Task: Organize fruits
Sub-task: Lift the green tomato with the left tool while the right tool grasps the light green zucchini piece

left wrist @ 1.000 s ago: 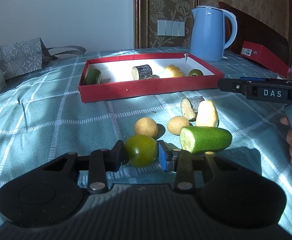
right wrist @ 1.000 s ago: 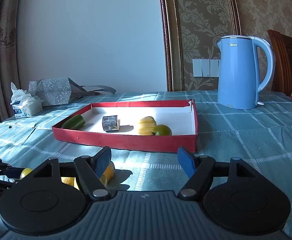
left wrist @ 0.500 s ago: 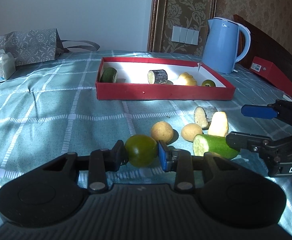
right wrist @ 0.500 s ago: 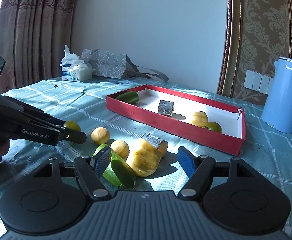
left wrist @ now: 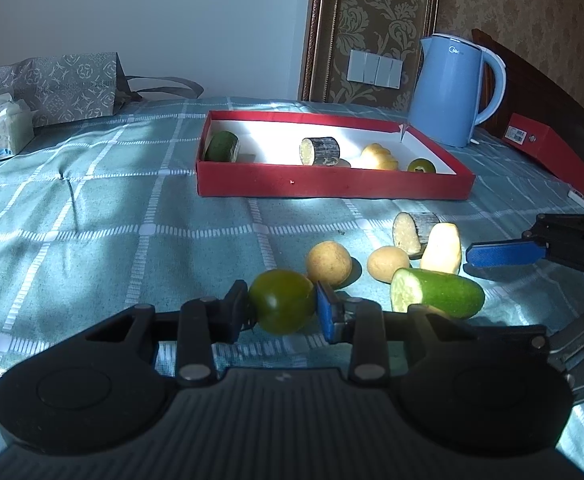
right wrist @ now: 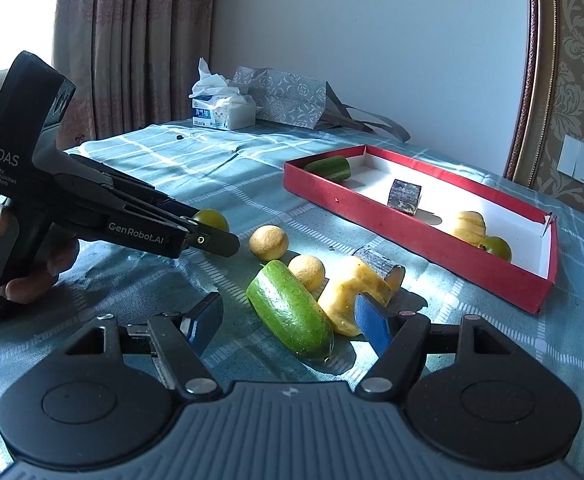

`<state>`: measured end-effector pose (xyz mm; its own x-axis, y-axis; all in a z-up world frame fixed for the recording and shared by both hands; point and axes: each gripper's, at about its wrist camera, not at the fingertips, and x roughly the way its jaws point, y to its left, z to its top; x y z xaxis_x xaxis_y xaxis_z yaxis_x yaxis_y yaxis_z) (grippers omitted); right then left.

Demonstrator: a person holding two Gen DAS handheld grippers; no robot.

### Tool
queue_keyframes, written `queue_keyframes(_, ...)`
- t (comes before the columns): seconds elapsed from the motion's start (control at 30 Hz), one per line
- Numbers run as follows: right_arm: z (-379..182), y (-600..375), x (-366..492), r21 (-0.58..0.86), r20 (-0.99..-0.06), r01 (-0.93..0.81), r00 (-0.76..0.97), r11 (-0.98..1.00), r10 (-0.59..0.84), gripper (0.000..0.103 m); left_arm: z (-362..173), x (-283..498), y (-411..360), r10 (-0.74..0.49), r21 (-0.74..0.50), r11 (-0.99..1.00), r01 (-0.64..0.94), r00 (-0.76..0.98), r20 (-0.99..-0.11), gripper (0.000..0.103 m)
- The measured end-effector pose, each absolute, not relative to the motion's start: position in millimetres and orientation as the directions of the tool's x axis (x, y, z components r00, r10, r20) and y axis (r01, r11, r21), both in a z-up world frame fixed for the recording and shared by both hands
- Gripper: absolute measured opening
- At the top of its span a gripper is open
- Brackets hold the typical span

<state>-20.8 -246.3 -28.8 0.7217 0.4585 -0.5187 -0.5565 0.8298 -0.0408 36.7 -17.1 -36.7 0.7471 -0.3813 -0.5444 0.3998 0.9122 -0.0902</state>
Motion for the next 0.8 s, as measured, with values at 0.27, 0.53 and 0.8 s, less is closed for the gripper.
queue_keyframes(0.27, -29.0, -236.7, -15.3, -0.049, -0.54, -0.61, 0.682, 0.791, 0.492, 0.07, -36.9, 36.7, -16.9, -0.379, -0.087, 0.912, 0.4, 0.746, -0.547, 0.033)
queue_keyframes(0.53, -29.8, -237.4, -11.5, -0.047, -0.553, -0.592, 0.686, 0.804, 0.473, 0.06, -36.9, 37.2, -16.6, -0.383, -0.095, 0.912, 0.4, 0.744, -0.548, 0.033)
queue_keyframes(0.8, -29.0, -221.7, -13.8, -0.182, -0.613, -0.609, 0.684, 0.772, 0.395, 0.057, -36.6, 37.0, -16.5, -0.387, -0.097, 0.91, 0.403, 0.742, -0.547, 0.033)
